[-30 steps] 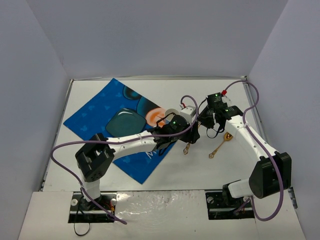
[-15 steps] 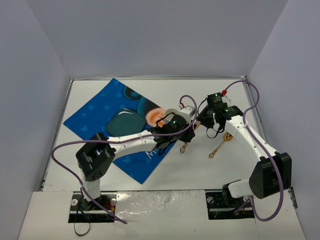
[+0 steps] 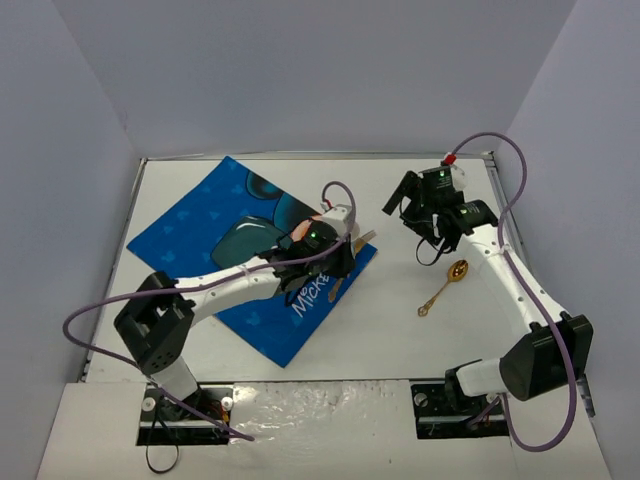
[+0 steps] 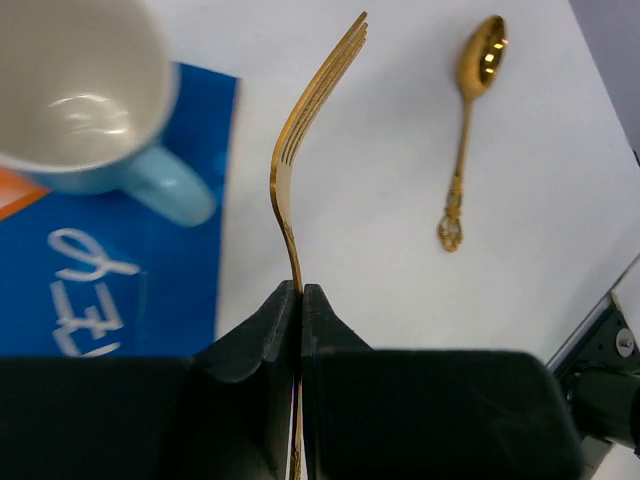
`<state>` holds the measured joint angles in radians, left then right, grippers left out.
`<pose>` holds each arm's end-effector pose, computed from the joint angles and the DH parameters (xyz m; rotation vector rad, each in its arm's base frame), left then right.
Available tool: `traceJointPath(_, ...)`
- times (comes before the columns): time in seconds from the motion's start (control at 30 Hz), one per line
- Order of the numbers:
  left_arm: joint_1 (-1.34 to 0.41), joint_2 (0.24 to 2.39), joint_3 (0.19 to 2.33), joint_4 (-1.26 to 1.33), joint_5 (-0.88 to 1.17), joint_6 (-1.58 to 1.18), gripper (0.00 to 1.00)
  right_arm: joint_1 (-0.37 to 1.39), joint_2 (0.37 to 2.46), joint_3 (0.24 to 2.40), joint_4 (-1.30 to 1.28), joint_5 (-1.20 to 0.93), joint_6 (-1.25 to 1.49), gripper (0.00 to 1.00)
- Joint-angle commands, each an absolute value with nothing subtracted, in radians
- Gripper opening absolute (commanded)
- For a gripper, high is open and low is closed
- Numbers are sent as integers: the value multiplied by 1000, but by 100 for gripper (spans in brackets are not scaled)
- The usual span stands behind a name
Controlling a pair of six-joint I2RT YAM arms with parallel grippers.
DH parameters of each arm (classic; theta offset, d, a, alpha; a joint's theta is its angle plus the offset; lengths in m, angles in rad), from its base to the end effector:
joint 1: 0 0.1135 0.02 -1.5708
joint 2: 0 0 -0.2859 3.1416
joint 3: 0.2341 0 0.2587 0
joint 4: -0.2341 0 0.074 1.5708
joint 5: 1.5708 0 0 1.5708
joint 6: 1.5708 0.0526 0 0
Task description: Set the dinner table for one person
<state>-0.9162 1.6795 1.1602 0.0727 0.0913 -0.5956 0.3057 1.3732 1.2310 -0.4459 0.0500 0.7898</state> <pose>0.2478 -0.3308 0.2703 0.4095 2.1401 -1.0134 0.3124 0.0958 0.3474 0.5598 2.1435 0.5700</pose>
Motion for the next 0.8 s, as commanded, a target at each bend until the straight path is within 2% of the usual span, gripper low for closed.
traceJointPath(0.0,-776,1513,1123,28,140,-582,0,252,1308,1335,-432,62,694,100)
traceJointPath(0.2,-558,1387,1091,-153,265,-407,0,124,1269,1342,-431,-46,609,100)
traceJointPath(0.43,-243,1417,1187,-345,353,-67,0,101,1229,1297,-432,-100,479,100)
traceJointPath(0.6,-40,1512,1242,-323,472,79,0,101,1218,1248,-431,-180,422,100)
traceJointPath(0.77,101,1635,1304,-248,596,101,0,106,1205,1227,-428,-238,388,100)
